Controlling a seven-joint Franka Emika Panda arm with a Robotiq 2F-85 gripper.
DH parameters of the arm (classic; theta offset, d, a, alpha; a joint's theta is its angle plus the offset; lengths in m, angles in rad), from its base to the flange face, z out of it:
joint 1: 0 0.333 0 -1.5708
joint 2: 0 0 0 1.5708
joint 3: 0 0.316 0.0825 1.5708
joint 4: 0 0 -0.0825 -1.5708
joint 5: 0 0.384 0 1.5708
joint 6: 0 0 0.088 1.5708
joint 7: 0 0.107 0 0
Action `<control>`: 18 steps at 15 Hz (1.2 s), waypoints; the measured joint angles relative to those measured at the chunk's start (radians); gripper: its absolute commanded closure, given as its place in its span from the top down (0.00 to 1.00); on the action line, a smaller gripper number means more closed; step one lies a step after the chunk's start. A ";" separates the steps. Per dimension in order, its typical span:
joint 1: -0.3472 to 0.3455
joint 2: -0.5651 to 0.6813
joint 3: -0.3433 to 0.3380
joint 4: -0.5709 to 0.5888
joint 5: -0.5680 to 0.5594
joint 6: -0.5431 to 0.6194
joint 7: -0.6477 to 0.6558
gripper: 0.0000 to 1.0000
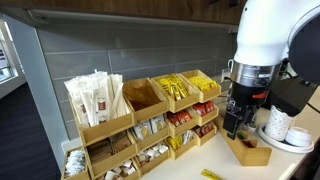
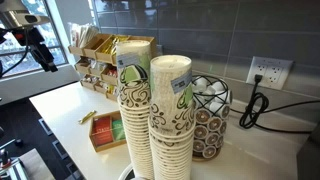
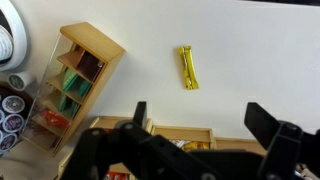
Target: Put the yellow sachet in the top shelf
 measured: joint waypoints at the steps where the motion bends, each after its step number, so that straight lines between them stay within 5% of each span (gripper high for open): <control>1: 0.000 0.000 0.000 0.000 0.000 0.000 0.000 1.00; 12: 0.002 0.003 -0.002 -0.002 0.000 0.008 -0.007 1.00; 18: 0.070 0.110 -0.029 -0.103 0.002 0.264 -0.207 1.00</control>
